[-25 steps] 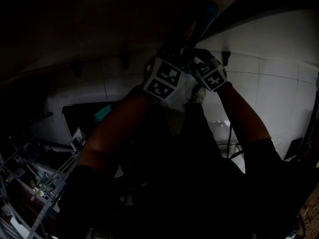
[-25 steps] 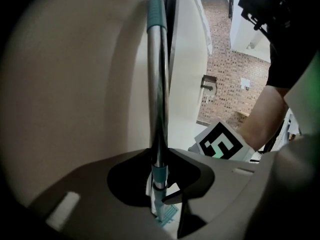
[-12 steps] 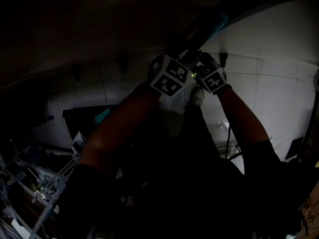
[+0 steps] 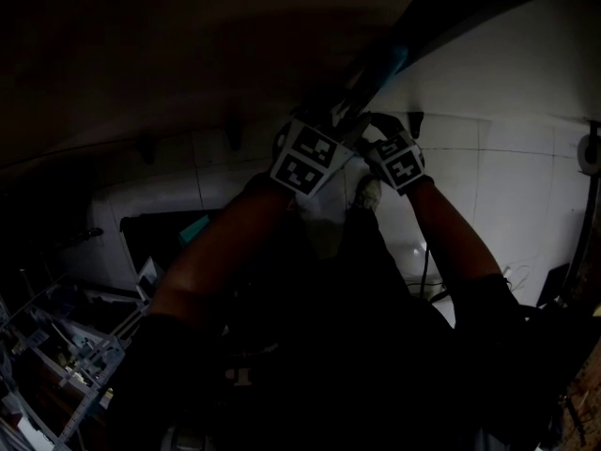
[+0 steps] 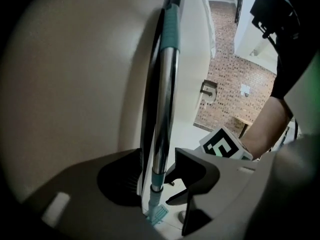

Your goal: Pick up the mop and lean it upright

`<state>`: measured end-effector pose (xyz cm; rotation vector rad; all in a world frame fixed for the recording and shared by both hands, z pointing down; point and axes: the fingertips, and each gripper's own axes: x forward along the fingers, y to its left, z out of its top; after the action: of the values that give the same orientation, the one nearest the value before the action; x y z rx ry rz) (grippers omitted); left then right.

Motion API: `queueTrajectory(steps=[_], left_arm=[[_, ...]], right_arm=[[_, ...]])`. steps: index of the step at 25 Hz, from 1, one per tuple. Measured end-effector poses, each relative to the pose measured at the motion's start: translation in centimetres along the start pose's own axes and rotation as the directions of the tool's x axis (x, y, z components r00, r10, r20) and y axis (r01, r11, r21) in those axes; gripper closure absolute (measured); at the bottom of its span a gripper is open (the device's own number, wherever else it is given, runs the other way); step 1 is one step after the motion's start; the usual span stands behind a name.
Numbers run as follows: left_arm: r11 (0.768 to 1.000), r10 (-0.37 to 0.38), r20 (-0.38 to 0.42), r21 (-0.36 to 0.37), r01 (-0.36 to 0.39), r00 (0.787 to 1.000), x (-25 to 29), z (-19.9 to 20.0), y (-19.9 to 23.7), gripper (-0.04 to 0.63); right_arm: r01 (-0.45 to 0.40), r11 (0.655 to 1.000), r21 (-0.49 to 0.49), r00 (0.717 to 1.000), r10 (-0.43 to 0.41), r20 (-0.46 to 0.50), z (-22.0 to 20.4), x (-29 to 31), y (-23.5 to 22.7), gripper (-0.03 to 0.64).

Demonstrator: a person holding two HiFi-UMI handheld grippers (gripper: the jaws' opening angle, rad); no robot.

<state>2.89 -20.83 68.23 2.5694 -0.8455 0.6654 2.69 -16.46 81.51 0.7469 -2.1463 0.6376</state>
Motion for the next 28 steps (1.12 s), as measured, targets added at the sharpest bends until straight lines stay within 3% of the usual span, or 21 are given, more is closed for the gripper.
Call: queueTrajectory(steps=[5, 11, 17, 23, 28], left_arm=[[1.000, 0.028, 0.062, 0.000, -0.028, 0.998, -4.8, 2.6, 0.0, 0.410], [0.998, 0.057, 0.199, 0.000, -0.059, 0.978, -12.8, 9.4, -0.5, 0.411], [0.995, 0.069, 0.372, 0.036, -0.089, 0.926, -19.9, 17.6, -0.9, 0.432], [0.996, 0.073, 0.460, 0.007, -0.086, 0.885, -26.4, 21.6, -2.1, 0.488], [0.995, 0.103, 0.530, -0.046, -0.093, 0.842, -31.3, 23.6, -1.4, 0.549]], right_arm=[[0.044, 0.999, 0.010, 0.995, -0.044, 0.090, 3.0, -5.5, -0.2, 0.373], [0.080, 0.997, 0.002, 0.962, -0.077, 0.263, 9.9, -15.9, 0.6, 0.416], [0.136, 0.990, -0.048, 0.889, -0.101, 0.446, 18.1, -25.7, 1.7, 0.457], [0.147, 0.985, -0.091, 0.837, -0.075, 0.542, 22.9, -33.7, 3.9, 0.509], [0.193, 0.977, -0.092, 0.773, -0.094, 0.628, 26.0, -39.3, 4.3, 0.585]])
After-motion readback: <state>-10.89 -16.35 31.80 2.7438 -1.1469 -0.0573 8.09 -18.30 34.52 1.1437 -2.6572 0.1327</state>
